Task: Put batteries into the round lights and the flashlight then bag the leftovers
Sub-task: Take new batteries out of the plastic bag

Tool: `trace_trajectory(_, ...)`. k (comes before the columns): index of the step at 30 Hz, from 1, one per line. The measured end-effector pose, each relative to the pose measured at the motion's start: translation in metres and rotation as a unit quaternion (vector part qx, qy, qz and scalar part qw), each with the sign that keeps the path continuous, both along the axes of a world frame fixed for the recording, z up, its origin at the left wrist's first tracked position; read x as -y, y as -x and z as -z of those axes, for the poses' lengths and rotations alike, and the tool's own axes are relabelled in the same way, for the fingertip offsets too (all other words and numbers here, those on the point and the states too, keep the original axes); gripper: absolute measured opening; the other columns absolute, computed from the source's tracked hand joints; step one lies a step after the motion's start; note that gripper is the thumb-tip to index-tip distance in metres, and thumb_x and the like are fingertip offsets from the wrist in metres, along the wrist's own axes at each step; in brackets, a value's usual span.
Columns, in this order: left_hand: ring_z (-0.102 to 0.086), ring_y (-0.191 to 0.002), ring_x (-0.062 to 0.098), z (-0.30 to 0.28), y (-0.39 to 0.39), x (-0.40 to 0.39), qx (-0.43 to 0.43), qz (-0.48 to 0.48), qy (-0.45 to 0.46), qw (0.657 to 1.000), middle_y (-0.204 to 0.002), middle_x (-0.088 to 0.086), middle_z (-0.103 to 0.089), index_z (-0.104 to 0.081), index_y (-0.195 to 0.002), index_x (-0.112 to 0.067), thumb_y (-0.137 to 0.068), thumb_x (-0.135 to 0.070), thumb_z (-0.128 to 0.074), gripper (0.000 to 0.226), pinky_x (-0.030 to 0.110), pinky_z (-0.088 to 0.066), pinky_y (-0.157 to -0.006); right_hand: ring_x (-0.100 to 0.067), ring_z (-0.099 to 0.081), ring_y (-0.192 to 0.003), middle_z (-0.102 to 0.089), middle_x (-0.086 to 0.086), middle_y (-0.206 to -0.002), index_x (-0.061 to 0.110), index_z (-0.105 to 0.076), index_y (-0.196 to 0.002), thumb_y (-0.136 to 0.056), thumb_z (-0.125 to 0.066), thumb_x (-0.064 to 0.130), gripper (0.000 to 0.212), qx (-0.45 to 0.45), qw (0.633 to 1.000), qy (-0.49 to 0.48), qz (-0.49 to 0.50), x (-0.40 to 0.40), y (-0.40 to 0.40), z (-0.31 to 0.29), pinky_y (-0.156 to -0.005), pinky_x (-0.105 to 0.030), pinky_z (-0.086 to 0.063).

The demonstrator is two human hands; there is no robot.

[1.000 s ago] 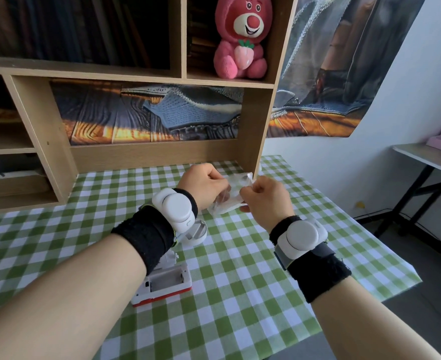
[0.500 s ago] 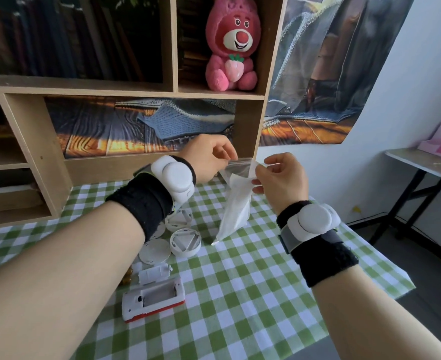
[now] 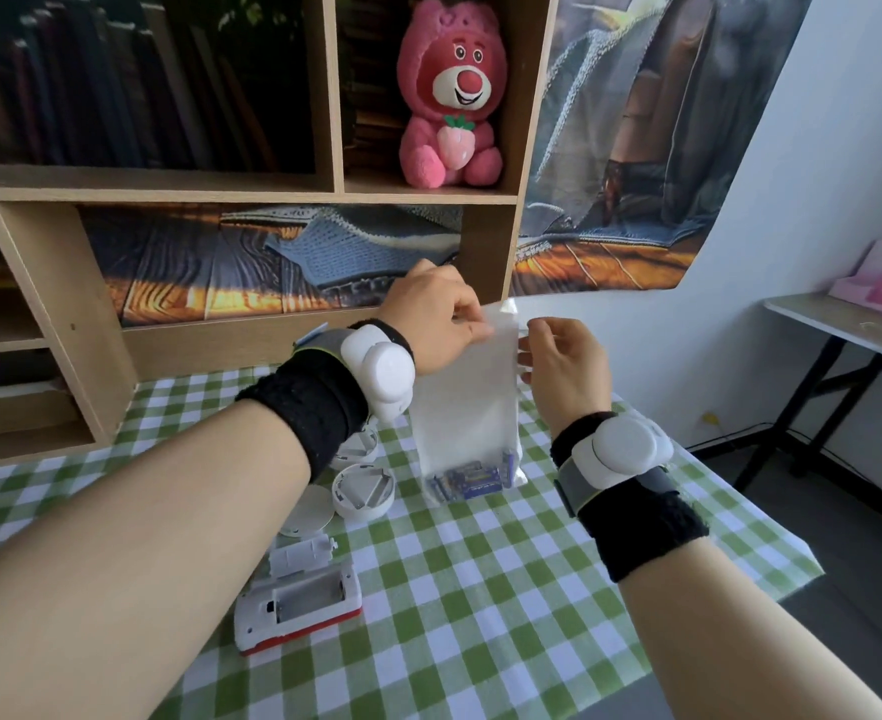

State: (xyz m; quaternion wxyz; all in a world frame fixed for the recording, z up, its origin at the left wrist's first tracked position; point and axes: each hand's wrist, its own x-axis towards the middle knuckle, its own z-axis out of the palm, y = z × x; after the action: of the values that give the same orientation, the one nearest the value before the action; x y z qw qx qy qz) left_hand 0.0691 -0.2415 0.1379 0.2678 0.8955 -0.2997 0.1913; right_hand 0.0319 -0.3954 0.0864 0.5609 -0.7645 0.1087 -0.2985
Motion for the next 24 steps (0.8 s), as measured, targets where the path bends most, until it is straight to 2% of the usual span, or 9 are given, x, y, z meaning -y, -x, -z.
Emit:
trace_trajectory(2,-0.052,-0.104,0.022,-0.001,-0.001,0.001,0.002,-0.040,-0.001,0.999,-0.096,0.000,-0.063,-0.077,-0.088,-0.023,-0.086,-0.037,-0.072,0.016,0.030,-0.039,-0.090,-0.021,-0.067,-0.086,-0.070,0.002,-0.087,0.030,-0.058,-0.079,-0.094,-0.048,0.034,0.019,-0.014,1.000,0.013,-0.002,0.002,0.003,0.010,-0.077,-0.042,-0.054)
trace_trajectory(6,-0.041,-0.104,0.022,-0.002,-0.001,-0.002,0.051,-0.089,-0.023,0.994,-0.097,-0.001,-0.047,-0.078,-0.088,-0.024,-0.084,-0.040,-0.074,0.016,0.035,-0.037,-0.090,-0.013,-0.060,-0.085,-0.067,0.005,-0.095,0.017,-0.065,-0.103,-0.098,-0.047,0.037,0.027,-0.067,0.997,0.041,-0.021,0.007,0.006,0.030,-0.062,-0.024,-0.040)
trace_trajectory(9,-0.052,-0.096,0.021,-0.003,0.000,-0.003,0.030,-0.082,-0.035,0.996,-0.084,-0.005,-0.056,-0.078,-0.087,-0.021,-0.088,-0.035,-0.071,0.015,0.031,-0.040,-0.082,-0.007,-0.051,-0.067,-0.057,0.013,-0.076,0.027,-0.057,-0.084,-0.097,-0.046,0.037,0.019,-0.100,0.993,0.038,-0.047,0.010,0.003,0.049,-0.059,-0.024,-0.037)
trace_trajectory(12,-0.060,-0.085,0.020,-0.006,-0.001,-0.005,-0.009,-0.093,-0.006,0.996,-0.082,-0.003,-0.068,-0.076,-0.086,-0.018,-0.091,-0.030,-0.068,0.016,0.029,-0.044,-0.076,-0.001,-0.032,-0.053,-0.035,0.016,-0.061,0.036,-0.032,-0.066,-0.095,-0.044,0.036,0.031,-0.112,0.991,0.050,-0.056,0.010,0.002,0.058,-0.050,-0.021,-0.024)
trace_trajectory(14,-0.064,-0.084,0.023,-0.008,-0.002,-0.006,-0.018,-0.103,0.014,0.994,-0.082,0.001,-0.071,-0.072,-0.084,-0.014,-0.092,-0.027,-0.065,0.017,0.034,-0.051,-0.079,-0.001,-0.031,-0.049,-0.034,0.016,-0.058,0.036,-0.030,-0.065,-0.095,-0.044,0.035,0.033,-0.128,0.989,0.049,-0.054,0.011,0.004,0.062,-0.049,-0.022,-0.024)
trace_trajectory(16,-0.069,-0.080,0.025,-0.010,-0.004,-0.007,-0.048,-0.106,0.054,0.992,-0.081,0.005,-0.073,-0.068,-0.082,-0.010,-0.092,-0.021,-0.059,0.017,0.041,-0.056,-0.079,-0.005,-0.039,-0.045,-0.041,0.013,-0.053,0.029,-0.039,-0.063,-0.097,-0.043,0.034,0.035,-0.148,0.986,0.047,-0.061,0.010,0.008,0.065,-0.049,-0.029,-0.035)
trace_trajectory(18,-0.073,-0.074,0.022,-0.013,-0.002,-0.006,-0.103,-0.099,0.129,0.981,-0.081,0.004,-0.075,-0.066,-0.082,-0.010,-0.093,-0.021,-0.054,0.019,0.043,-0.059,-0.075,-0.022,-0.060,-0.062,-0.058,-0.011,-0.067,0.014,-0.059,-0.076,-0.099,-0.044,0.040,0.038,-0.181,0.980,0.009,-0.079,0.008,0.010,0.069,-0.068,-0.049,-0.054)
trace_trajectory(20,-0.072,-0.073,0.024,-0.017,0.002,-0.003,-0.137,-0.091,0.206,0.965,-0.082,0.004,-0.074,-0.067,-0.085,-0.009,-0.092,-0.027,-0.054,0.023,0.045,-0.061,-0.073,-0.032,-0.067,-0.094,-0.066,-0.020,-0.101,0.009,-0.066,-0.104,-0.099,-0.046,0.046,0.042,-0.217,0.966,-0.092,-0.107,0.004,0.012,0.072,-0.089,-0.049,-0.056)
trace_trajectory(24,-0.056,-0.068,0.023,-0.024,0.014,0.001,-0.228,-0.057,0.306,0.923,-0.081,0.013,-0.056,-0.062,-0.093,-0.004,-0.101,-0.017,-0.047,0.022,0.038,-0.053,-0.065,-0.028,-0.068,-0.100,-0.069,-0.009,-0.109,0.009,-0.063,-0.117,-0.100,-0.048,0.046,0.044,-0.221,0.927,-0.264,-0.149,0.002,0.010,0.078,-0.085,-0.043,-0.059)
